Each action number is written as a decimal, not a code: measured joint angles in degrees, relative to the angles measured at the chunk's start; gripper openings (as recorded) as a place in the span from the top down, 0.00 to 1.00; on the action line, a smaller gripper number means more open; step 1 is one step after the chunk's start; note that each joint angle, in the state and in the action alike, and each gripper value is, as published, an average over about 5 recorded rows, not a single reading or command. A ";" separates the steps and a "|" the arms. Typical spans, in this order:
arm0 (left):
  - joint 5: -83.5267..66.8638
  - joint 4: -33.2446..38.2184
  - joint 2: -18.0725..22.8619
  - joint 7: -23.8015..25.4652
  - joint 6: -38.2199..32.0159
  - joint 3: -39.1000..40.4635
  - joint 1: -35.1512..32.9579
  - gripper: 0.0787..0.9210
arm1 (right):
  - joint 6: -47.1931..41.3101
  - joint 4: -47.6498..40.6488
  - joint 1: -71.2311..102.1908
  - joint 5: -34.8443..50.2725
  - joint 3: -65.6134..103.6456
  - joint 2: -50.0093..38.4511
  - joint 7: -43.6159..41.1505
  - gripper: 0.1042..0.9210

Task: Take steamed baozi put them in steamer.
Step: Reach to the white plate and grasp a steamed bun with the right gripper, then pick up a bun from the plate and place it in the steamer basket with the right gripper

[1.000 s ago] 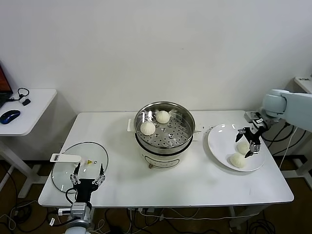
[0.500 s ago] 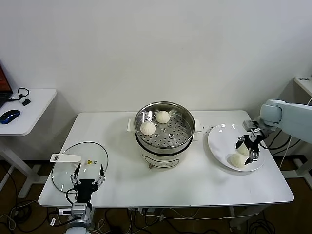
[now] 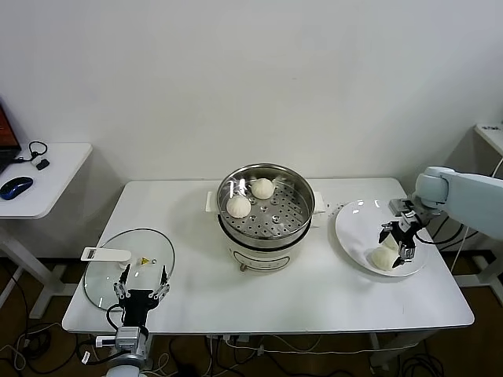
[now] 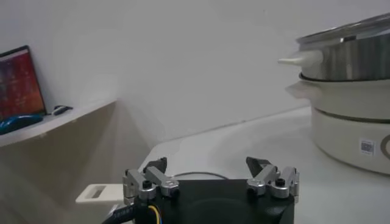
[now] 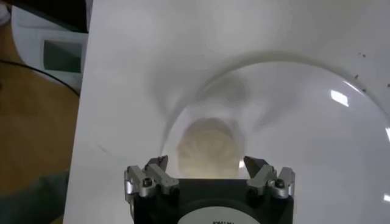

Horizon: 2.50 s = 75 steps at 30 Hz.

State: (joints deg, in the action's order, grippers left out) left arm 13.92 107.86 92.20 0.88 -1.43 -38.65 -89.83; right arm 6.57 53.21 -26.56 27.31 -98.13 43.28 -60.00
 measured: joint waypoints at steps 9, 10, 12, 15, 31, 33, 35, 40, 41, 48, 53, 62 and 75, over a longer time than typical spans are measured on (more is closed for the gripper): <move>0.00 -0.11 0.00 0.00 -0.03 0.05 0.08 0.12 | 0.61 -2.14 2.24 -0.77 2.12 0.67 -0.02 0.12; 0.00 -0.13 0.00 -0.01 -0.03 0.05 0.08 0.12 | 0.68 -2.38 2.44 -0.83 2.32 0.77 -0.03 0.12; 0.00 -0.17 0.00 -0.02 -0.04 0.04 0.07 0.12 | 0.79 -2.79 2.80 -0.94 2.67 0.95 -0.06 0.12; -0.01 -0.22 0.00 -0.04 -0.06 0.01 0.05 0.12 | 0.84 -3.12 3.21 -1.08 3.06 1.07 -0.16 0.12; -0.04 -0.15 0.00 -0.07 -0.09 -0.07 -0.02 0.12 | 0.98 -3.60 4.32 -1.72 3.82 0.69 -0.64 0.19; -0.05 -0.13 0.00 -0.08 -0.11 -0.09 -0.05 0.12 | 0.98 -3.74 4.38 -1.73 3.96 0.72 -0.58 0.20; -0.05 -0.12 0.00 -0.10 -0.13 -0.10 -0.07 0.12 | 0.98 -3.93 4.40 -1.75 4.06 0.76 -0.48 0.21; -0.05 -0.10 0.00 -0.27 -0.15 -0.11 -0.06 0.12 | 1.02 -4.38 4.34 -1.80 4.21 0.89 -0.23 0.24; -0.05 -0.10 0.00 -0.31 -0.16 -0.11 -0.06 0.12 | 1.04 -4.45 4.36 -1.85 4.25 0.93 -0.16 0.24; 0.06 -0.21 0.00 -0.65 -0.31 -0.13 -0.04 0.12 | 0.99 -4.54 4.77 -2.31 4.78 1.23 0.39 0.30; 0.11 -0.02 0.00 -0.68 -0.32 -0.14 -0.04 0.12 | 0.96 -4.45 4.65 -2.37 4.91 1.34 0.46 0.32; 0.13 0.12 0.00 -0.73 -0.30 -0.21 0.02 0.12 | 1.29 -3.66 3.23 -2.28 4.31 1.15 0.41 0.35; 0.64 0.51 0.00 -0.80 -0.16 0.75 0.07 0.12 | 4.12 1.34 -8.29 1.84 -3.90 2.46 -0.94 0.36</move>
State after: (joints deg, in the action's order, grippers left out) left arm 14.56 108.37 92.20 0.08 -1.59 -37.90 -89.76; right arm 10.69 54.55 -34.85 29.16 -102.04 45.74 -60.94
